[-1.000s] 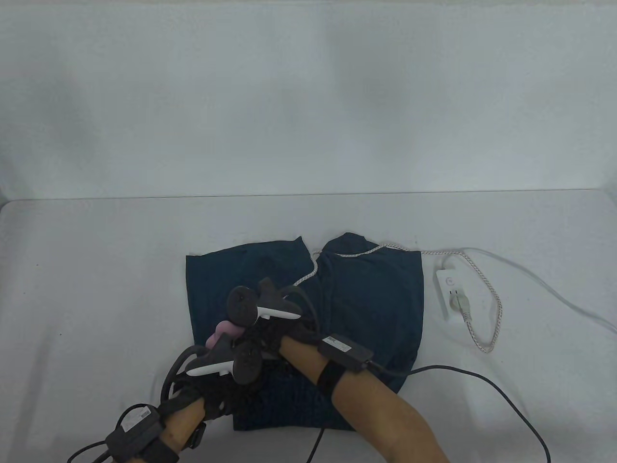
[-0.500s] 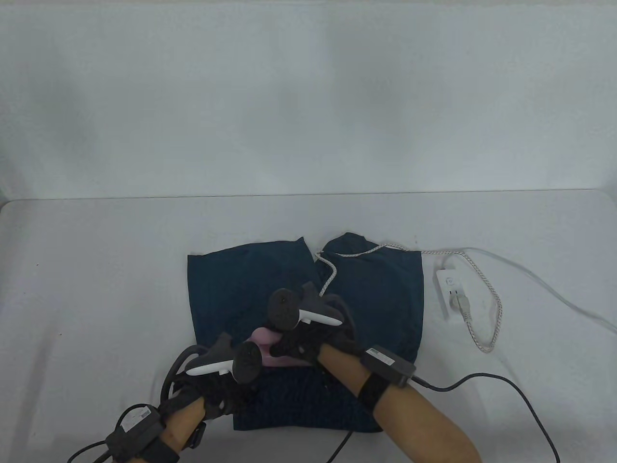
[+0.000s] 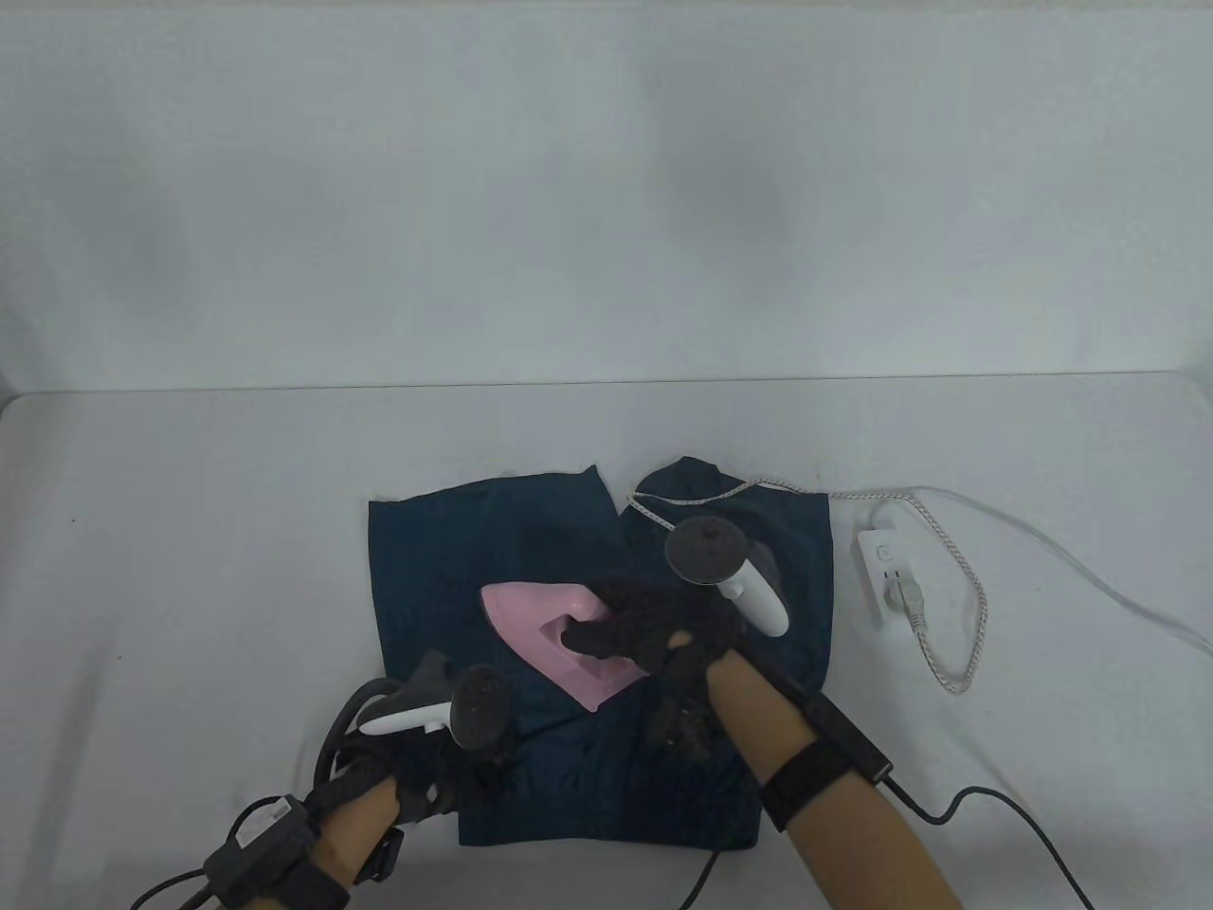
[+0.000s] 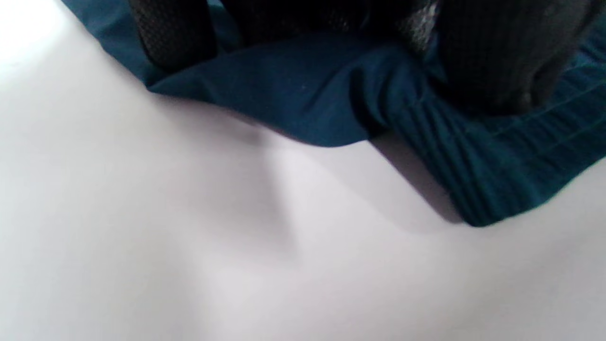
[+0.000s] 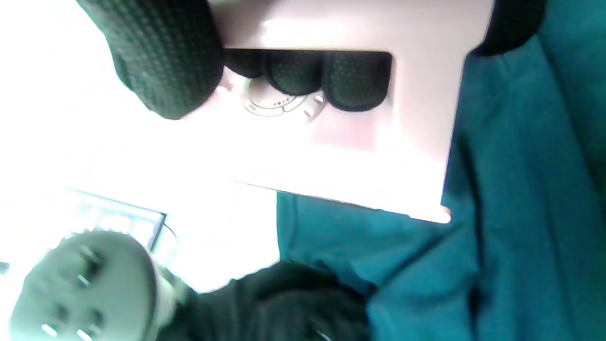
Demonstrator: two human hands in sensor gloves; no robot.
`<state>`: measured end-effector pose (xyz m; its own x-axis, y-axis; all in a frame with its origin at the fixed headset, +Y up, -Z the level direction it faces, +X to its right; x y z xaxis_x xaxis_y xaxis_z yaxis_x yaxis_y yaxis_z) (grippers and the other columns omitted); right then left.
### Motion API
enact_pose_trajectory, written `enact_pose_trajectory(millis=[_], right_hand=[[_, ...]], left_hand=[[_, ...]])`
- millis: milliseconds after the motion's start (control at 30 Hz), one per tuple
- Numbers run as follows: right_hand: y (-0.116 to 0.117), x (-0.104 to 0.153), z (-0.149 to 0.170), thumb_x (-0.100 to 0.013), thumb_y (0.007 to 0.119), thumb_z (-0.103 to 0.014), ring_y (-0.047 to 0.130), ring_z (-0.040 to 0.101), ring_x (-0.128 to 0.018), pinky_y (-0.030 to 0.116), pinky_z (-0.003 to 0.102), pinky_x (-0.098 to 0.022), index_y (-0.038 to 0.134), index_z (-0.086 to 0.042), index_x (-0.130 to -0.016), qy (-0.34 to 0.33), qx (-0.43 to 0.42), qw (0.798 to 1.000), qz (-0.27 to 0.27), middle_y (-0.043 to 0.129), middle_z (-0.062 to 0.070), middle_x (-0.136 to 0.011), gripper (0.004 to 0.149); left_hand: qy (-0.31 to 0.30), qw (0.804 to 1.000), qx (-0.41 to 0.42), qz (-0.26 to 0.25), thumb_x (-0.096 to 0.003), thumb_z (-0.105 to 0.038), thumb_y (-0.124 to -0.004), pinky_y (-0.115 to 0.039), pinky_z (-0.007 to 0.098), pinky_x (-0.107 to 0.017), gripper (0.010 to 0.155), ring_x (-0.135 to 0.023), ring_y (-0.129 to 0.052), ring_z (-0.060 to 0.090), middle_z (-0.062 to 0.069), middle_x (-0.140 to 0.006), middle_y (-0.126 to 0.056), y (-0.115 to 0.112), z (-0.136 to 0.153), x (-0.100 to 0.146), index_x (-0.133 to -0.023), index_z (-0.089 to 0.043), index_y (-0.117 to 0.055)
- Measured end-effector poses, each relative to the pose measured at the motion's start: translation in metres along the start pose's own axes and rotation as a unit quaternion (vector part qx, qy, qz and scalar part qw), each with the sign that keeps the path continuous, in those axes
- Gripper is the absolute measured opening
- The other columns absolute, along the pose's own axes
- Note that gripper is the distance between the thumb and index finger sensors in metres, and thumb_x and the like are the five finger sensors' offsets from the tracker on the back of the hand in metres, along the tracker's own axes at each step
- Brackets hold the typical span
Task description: Iron shorts with electric iron on table
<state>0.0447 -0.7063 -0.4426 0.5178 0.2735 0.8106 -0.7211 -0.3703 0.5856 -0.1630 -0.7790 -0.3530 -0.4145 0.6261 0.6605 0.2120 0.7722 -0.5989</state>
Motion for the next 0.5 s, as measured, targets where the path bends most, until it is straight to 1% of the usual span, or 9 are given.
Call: enact_pose_trajectory(millis=[67,133,167,233,300,367,400,500], right_hand=[[-0.017,0.007,-0.001,-0.045,0.091,-0.048,0.091,0.027,-0.083,0.063,0.073,-0.065,0.069,-0.028,-0.095,-0.011,-0.030,0.999,0.026,0.082,-0.005,-0.088,0.058],[-0.031,0.012,-0.003,-0.044,0.093,-0.046,0.092,0.027,-0.084,0.061,0.073,-0.067,0.070,-0.029,-0.094,-0.022,-0.048,0.997,0.051,0.082,-0.006,-0.089,0.058],[-0.037,0.014,-0.003,-0.044,0.094,-0.045,0.091,0.028,-0.085,0.060,0.073,-0.067,0.071,-0.029,-0.094,-0.026,-0.058,0.996,0.062,0.083,-0.006,-0.089,0.057],[-0.059,0.021,-0.005,-0.043,0.095,-0.042,0.091,0.029,-0.087,0.062,0.070,-0.068,0.071,-0.030,-0.093,-0.042,-0.091,0.991,0.093,0.083,-0.007,-0.089,0.056],[-0.075,0.026,-0.007,-0.043,0.096,-0.040,0.090,0.030,-0.089,0.063,0.068,-0.069,0.072,-0.031,-0.092,-0.052,-0.103,0.986,0.121,0.083,-0.007,-0.090,0.055],[-0.091,0.032,-0.007,-0.042,0.097,-0.039,0.088,0.031,-0.092,0.063,0.067,-0.070,0.073,-0.033,-0.091,-0.064,-0.112,0.981,0.146,0.083,-0.007,-0.091,0.054],[-0.101,0.035,-0.007,-0.042,0.097,-0.038,0.088,0.031,-0.092,0.064,0.066,-0.069,0.074,-0.033,-0.090,-0.068,-0.118,0.977,0.162,0.083,-0.007,-0.091,0.054],[-0.130,0.042,-0.003,-0.040,0.099,-0.036,0.088,0.032,-0.092,0.066,0.063,-0.069,0.076,-0.034,-0.089,-0.065,-0.122,0.970,0.199,0.084,-0.006,-0.091,0.054]], left_hand=[[-0.003,1.000,0.010,-0.005,-0.0442,-0.059,-0.078,-0.064,0.058,-0.071,0.068,-0.090,-0.080,0.026,0.000,-0.109,-0.064,0.008,-0.001,0.006,-0.105,-0.036,-0.060],[0.005,1.000,0.021,-0.010,-0.0455,-0.059,-0.075,-0.064,0.059,-0.072,0.068,-0.093,-0.080,0.029,0.001,-0.109,-0.066,0.017,-0.002,0.015,-0.106,-0.034,-0.061],[0.007,1.000,0.023,-0.020,-0.0457,-0.060,-0.075,-0.064,0.059,-0.071,0.067,-0.093,-0.081,0.029,0.001,-0.109,-0.067,0.022,-0.003,0.019,-0.106,-0.034,-0.061],[0.016,0.998,0.022,-0.049,-0.0457,-0.060,-0.075,-0.065,0.059,-0.071,0.066,-0.092,-0.082,0.029,0.002,-0.109,-0.069,0.038,-0.005,0.033,-0.106,-0.034,-0.063],[0.030,0.997,0.024,-0.072,-0.0460,-0.060,-0.074,-0.065,0.059,-0.071,0.066,-0.092,-0.082,0.029,0.001,-0.109,-0.069,0.050,-0.004,0.044,-0.106,-0.034,-0.063],[0.038,0.993,0.032,-0.105,-0.0464,-0.060,-0.074,-0.065,0.060,-0.071,0.066,-0.092,-0.083,0.029,0.001,-0.108,-0.070,0.059,-0.002,0.052,-0.106,-0.034,-0.063],[0.041,0.990,0.036,-0.131,-0.0465,-0.061,-0.073,-0.065,0.060,-0.071,0.066,-0.092,-0.083,0.029,0.001,-0.108,-0.071,0.063,0.000,0.055,-0.106,-0.034,-0.064],[0.037,0.979,0.051,-0.195,-0.0463,-0.061,-0.073,-0.066,0.059,-0.070,0.064,-0.090,-0.086,0.028,0.000,-0.106,-0.074,0.065,0.007,0.056,-0.104,-0.033,-0.067]])
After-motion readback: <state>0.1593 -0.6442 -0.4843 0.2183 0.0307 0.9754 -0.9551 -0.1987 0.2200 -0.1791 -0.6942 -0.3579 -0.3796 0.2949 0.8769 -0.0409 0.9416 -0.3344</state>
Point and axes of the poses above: the tracker on the back of each hand, its own z axis roughly to the little-finger side, its own x axis roughly from the fingertips to the wrist, y = z × x, the point moved 5 cm from there along -x, roughly from the wrist to the fingertips
